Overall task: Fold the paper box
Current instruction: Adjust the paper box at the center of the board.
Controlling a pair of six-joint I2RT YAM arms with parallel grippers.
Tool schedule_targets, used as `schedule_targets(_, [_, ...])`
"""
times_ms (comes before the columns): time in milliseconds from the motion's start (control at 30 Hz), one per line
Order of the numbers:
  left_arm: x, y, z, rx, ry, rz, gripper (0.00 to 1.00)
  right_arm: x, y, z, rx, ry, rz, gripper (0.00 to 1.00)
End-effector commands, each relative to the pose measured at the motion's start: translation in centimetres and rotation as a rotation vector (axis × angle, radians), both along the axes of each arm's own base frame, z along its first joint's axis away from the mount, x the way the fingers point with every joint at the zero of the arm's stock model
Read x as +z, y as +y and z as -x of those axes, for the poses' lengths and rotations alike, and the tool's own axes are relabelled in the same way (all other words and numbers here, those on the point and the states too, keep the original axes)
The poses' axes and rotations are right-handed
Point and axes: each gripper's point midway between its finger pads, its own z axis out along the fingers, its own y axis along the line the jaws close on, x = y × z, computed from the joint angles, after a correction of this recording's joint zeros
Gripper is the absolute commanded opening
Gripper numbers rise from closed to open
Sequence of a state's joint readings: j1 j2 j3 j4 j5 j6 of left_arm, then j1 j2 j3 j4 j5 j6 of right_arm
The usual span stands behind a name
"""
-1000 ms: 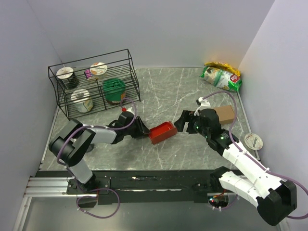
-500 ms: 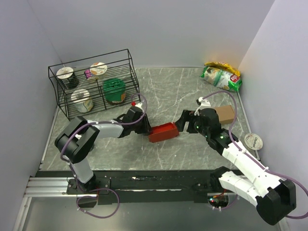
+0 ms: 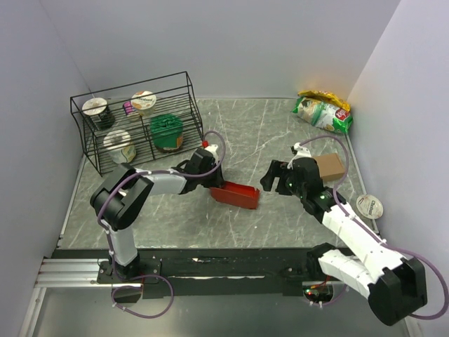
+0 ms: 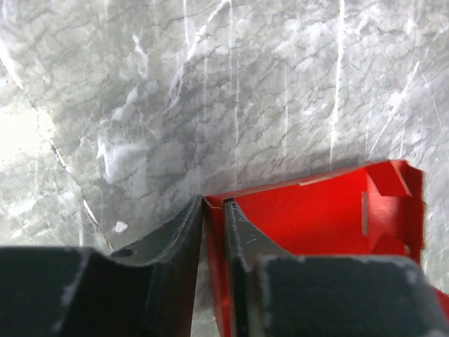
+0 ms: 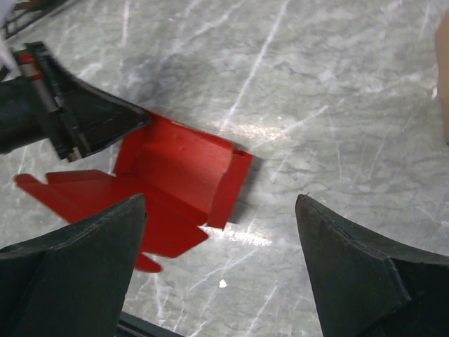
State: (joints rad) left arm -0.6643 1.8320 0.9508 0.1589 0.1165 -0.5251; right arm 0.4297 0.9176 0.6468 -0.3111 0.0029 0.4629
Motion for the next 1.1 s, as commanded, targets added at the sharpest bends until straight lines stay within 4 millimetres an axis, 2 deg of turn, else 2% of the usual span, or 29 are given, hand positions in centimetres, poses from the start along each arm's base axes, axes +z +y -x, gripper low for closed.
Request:
schedule_targets(0, [-1.5, 0.6, 1.4, -0.050, -0.008, -0.011, 0.20, -1.7, 0.6, -0.5, 0.008, 0.056, -0.108, 0.89])
schedule_targets(33, [0.0, 0.1, 1.0, -0.054, -0.058, 0.042, 0.19, -2.2, 0.9, -0.5, 0.017, 0.076, -0.126, 0.87])
schedule_targets(67, [0.5, 0.2, 1.1, -0.049, -0.077, 0.064, 0.18, -2.9, 1.3, 0.0, 0.035, 0.103, -0.155, 0.85])
schedule_targets(100, [0.2, 0.7, 1.9, -0.031, -0.076, 0.082, 0.17, -2.5, 1.6, -0.3, 0.046, 0.078, -0.184, 0.84])
schedule_targets(133, [2.4, 0.5, 1.2, -0.012, -0.149, 0.129, 0.16, -2.5, 1.9, -0.2, 0.055, 0.070, -0.205, 0.82])
schedule_targets(167, [3.1, 0.6, 1.2, 0.002, -0.175, 0.142, 0.15, -3.1, 2.0, 0.3, 0.054, 0.081, -0.231, 0.82])
schedule_targets(200, [3.1, 1.1, 1.6, 0.012, -0.190, 0.144, 0.15, -1.9, 2.5, 0.4, 0.085, 0.032, -0.273, 0.81])
schedule_targets(267, [5.1, 1.2, 1.2, 0.044, -0.261, 0.160, 0.15, -1.7, 2.8, 1.0, 0.099, 0.020, -0.313, 0.78])
schedule_targets(300, [5.0, 1.4, 1.5, 0.047, -0.275, 0.153, 0.15, -0.6, 3.3, 1.3, 0.125, -0.015, -0.348, 0.76])
schedule_targets(333, [5.9, 1.2, 1.8, 0.047, -0.298, 0.165, 0.15, 0.3, 3.6, 1.2, 0.142, -0.053, -0.374, 0.74])
schedule_targets(367, [6.6, 1.6, 1.4, 0.078, -0.332, 0.170, 0.15, -0.1, 3.8, 1.7, 0.148, -0.044, -0.401, 0.72])
schedule_targets(400, [6.5, 1.8, 1.7, 0.087, -0.339, 0.171, 0.15, 0.2, 4.1, 1.9, 0.160, -0.052, -0.424, 0.71])
schedule_targets(433, [7.4, 1.9, 1.8, 0.094, -0.360, 0.186, 0.15, 0.6, 4.6, 2.1, 0.190, -0.065, -0.452, 0.67])
schedule_targets(500, [7.7, 2.4, 1.8, 0.124, -0.384, 0.188, 0.15, -0.1, 5.2, 2.7, 0.215, -0.034, -0.490, 0.65])
schedule_targets(567, [8.3, 2.6, 2.1, 0.138, -0.401, 0.192, 0.16, -0.2, 6.2, 3.6, 0.262, -0.018, -0.529, 0.62])
schedule_targets(700, [8.9, 2.9, 2.5, 0.155, -0.427, 0.190, 0.16, 0.0, 6.6, 4.2, 0.278, -0.031, -0.531, 0.61])
schedule_targets(833, [9.2, 2.9, 2.8, 0.160, -0.444, 0.180, 0.16, 1.0, 7.1, 4.4, 0.303, -0.052, -0.516, 0.59])
schedule_targets(1067, [10.5, 3.0, 3.8, 0.174, -0.496, 0.198, 0.15, 0.4, 8.0, 4.2, 0.316, -0.034, -0.491, 0.50])
